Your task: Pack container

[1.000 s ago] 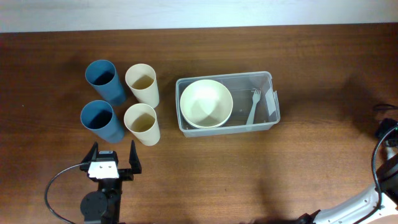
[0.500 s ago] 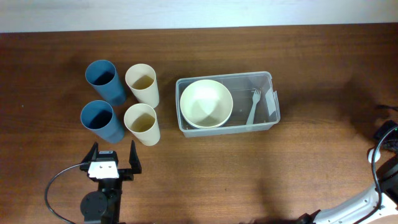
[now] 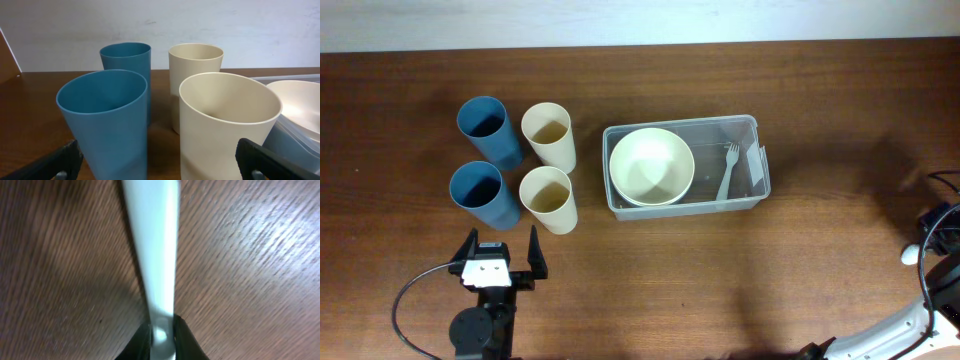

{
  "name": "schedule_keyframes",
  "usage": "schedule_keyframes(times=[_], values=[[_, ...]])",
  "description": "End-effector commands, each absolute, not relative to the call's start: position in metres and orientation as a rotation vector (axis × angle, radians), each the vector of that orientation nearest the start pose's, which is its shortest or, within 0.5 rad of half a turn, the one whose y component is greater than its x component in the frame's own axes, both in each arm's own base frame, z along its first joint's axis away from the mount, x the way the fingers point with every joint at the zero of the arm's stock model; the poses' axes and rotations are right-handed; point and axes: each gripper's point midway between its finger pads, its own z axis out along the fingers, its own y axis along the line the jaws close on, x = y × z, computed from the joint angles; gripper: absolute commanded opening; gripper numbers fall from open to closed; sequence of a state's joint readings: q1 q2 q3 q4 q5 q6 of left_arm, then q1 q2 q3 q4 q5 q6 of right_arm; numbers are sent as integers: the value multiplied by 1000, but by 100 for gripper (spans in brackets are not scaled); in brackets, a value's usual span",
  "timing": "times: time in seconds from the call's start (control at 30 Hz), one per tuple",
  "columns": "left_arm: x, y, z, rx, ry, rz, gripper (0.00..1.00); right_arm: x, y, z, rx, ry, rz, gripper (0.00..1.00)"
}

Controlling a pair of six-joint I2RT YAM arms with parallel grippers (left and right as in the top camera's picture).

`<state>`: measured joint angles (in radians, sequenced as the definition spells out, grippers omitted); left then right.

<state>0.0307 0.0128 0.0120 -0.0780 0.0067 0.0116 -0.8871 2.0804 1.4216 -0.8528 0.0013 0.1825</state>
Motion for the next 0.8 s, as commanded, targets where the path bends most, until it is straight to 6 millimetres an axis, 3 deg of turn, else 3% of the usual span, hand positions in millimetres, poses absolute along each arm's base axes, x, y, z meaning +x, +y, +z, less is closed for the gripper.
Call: schedule_keyframes(times=[0.0, 0.1, 0.27, 0.57, 0.77], values=[[246, 8, 156, -3, 1652, 48, 100, 250, -265, -33, 1631, 2695, 252, 9], [246, 8, 156, -2, 1652, 48, 100, 254, -256, -31, 1625, 2696, 319, 4], [246, 8, 156, -3, 1652, 48, 100, 261, -244, -29, 1584, 2734, 333, 4], [246, 8, 156, -3, 1652, 48, 100, 293, -223, -3, 1396, 2772, 267, 4], [246, 8, 156, -3, 1652, 48, 100, 298, -213, -1, 1339, 2819, 215, 4]])
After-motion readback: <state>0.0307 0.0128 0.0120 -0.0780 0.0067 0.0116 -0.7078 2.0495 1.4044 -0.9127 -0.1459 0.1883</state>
